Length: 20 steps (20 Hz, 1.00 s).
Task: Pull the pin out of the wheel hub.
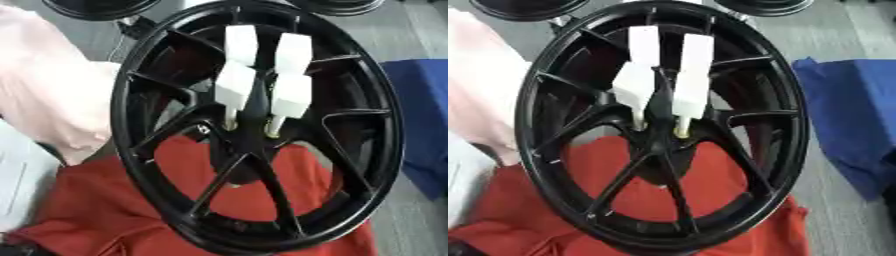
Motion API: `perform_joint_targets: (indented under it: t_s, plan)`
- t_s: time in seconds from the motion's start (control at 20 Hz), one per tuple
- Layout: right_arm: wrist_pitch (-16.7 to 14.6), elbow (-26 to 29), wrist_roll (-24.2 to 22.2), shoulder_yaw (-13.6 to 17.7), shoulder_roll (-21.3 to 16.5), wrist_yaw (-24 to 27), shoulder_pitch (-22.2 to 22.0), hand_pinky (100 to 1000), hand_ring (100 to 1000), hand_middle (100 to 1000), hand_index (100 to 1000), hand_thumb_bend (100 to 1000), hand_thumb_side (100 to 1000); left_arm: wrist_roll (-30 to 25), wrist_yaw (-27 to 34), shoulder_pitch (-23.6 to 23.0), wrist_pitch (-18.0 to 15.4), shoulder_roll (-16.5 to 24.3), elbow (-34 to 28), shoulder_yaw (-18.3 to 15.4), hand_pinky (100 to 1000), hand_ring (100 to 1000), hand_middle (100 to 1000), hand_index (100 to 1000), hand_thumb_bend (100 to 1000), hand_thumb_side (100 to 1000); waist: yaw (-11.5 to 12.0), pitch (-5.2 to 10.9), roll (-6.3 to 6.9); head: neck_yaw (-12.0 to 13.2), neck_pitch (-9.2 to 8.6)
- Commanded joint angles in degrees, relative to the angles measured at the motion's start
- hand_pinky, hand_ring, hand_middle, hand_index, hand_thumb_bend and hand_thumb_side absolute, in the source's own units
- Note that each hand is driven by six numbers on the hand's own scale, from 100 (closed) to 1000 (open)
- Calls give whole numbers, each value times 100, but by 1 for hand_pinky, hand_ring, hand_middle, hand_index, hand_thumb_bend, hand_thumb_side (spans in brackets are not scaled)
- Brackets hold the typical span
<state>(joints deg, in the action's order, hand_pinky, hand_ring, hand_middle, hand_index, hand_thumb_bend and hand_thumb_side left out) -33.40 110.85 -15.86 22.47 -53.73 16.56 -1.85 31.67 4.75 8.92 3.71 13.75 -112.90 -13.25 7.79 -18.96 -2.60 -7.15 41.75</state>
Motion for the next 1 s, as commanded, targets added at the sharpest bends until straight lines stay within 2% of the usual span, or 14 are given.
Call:
perform_joint_targets:
  t_s: [0.05, 0.25, 0.4, 0.55, 0.75, 1.0]
  plan:
    - [-374, -173, -119, -86, -923, -245, 130, 859, 788, 665, 781, 100, 100, -16, -12, -13, 3, 200, -53, -20, 700, 557, 530, 764, 338, 623, -22, 149, -8, -14, 32]
    - [-911, -484, -468, -305, -1553, -816, 379, 858, 799, 695, 783, 100, 100, -24, -16, -29, 11, 231, -44, -12, 700, 557, 530, 764, 337, 624, -37, 169, -28, -23, 57]
    - [-1315, -665, -1014, -565, -1887, -1191, 609, 858, 807, 719, 783, 100, 204, -40, -14, -27, 14, 250, -38, 5, 699, 557, 529, 763, 336, 623, -23, 184, -47, -46, 63]
    - [-1616, -867, -1459, -792, -2082, -1339, 794, 855, 805, 721, 782, 100, 240, -59, -7, -25, 10, 247, -22, 26, 699, 557, 529, 763, 337, 625, 1, 187, -61, -71, 61]
    - [-1790, -992, -1655, -1013, -2192, -1376, 1009, 852, 803, 721, 780, 100, 242, -71, 10, -20, 9, 250, -12, 37, 699, 558, 529, 763, 337, 625, 36, 192, -75, -107, 74]
    - [-1751, -957, -1754, -1299, -2149, -1262, 1431, 850, 801, 716, 778, 100, 209, -106, 23, -12, 11, 249, -3, 68, 699, 558, 530, 763, 336, 626, 77, 212, -90, -173, 93]
